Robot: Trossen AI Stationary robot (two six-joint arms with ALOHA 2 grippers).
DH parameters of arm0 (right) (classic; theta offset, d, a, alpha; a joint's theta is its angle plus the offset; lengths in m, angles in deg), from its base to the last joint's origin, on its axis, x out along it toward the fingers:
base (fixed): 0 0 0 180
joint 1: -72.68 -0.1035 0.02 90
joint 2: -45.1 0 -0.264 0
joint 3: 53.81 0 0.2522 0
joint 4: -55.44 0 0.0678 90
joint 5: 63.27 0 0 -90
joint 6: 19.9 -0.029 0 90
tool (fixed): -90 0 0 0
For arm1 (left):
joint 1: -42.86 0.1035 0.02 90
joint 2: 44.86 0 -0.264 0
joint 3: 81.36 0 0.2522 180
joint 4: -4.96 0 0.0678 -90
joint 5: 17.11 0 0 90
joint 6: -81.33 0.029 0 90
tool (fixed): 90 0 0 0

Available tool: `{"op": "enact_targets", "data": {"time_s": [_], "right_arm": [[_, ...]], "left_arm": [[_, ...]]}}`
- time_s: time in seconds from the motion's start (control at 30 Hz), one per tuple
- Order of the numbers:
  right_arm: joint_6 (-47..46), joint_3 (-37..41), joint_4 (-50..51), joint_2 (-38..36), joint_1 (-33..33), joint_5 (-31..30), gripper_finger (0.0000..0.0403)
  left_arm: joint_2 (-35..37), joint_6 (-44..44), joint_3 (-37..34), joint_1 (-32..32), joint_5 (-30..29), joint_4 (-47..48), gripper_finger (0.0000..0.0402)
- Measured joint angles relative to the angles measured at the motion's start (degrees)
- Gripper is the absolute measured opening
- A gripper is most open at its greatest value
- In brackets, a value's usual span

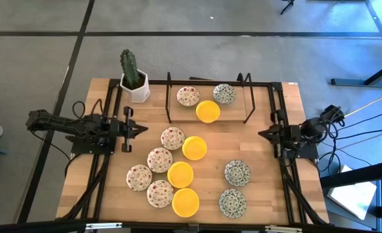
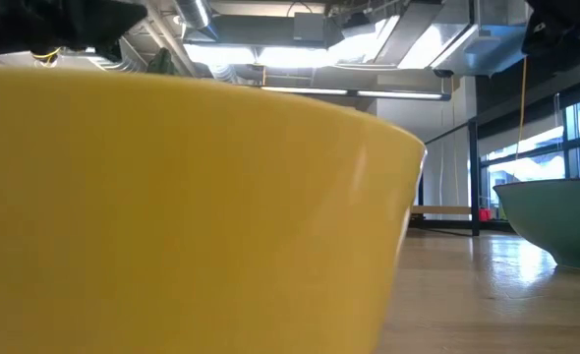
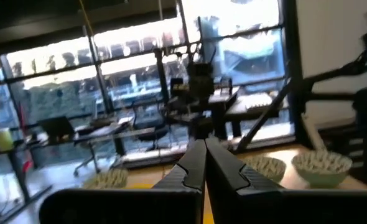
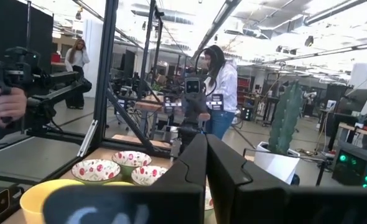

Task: Pick & Place Mini bowls
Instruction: Stack the green patterned bowl on the green patterned bowl on the shelf

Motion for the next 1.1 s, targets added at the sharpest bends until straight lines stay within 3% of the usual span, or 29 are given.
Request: {"op": "enact_targets", "data": {"time_s": [0.13, 0.27, 0.43, 0.57, 0.7, 0.83, 1.0, 1.1], "right_arm": [[2.57, 3.90, -6.65, 0.06, 0.86, -0.01, 0.0010], [6.47, 7.01, -13.69, 0.13, 3.59, -0.34, 0.0010], [6.88, 6.60, -14.47, 0.11, 6.77, -3.96, 0.0010], [8.81, 6.59, -13.85, 0.11, 8.20, -6.44, 0.0010], [11.60, 6.59, -13.90, 0.11, 8.84, -9.06, 0.0010], [15.95, 6.57, -13.64, 0.11, 9.58, -9.15, 0.0010], [15.70, 6.55, -10.98, 0.11, 9.73, -9.15, 0.0010], [15.09, 6.55, -10.17, 0.11, 9.73, -9.12, 0.0010]], "left_arm": [[-0.72, -4.67, 0.05, 0.02, -5.23, -1.51, 0.0003], [-4.87, -6.55, 4.22, -2.07, -3.78, -2.85, 0.0002], [-17.32, -2.60, 14.17, -7.18, -14.70, -0.21, 0.0002], [-26.35, -2.30, 28.31, -10.08, -21.99, 15.57, 0.0003], [-33.24, -9.65, 39.94, -11.95, -26.33, 30.74, 0.0005], [-37.88, -16.69, 46.67, -13.25, -26.18, 43.13, 0.0003], [-42.49, -39.91, 52.72, -14.67, -21.30, 65.02, 0.0002], [-45.38, -49.95, 53.23, -16.81, -17.76, 72.99, 0.0005]]}}
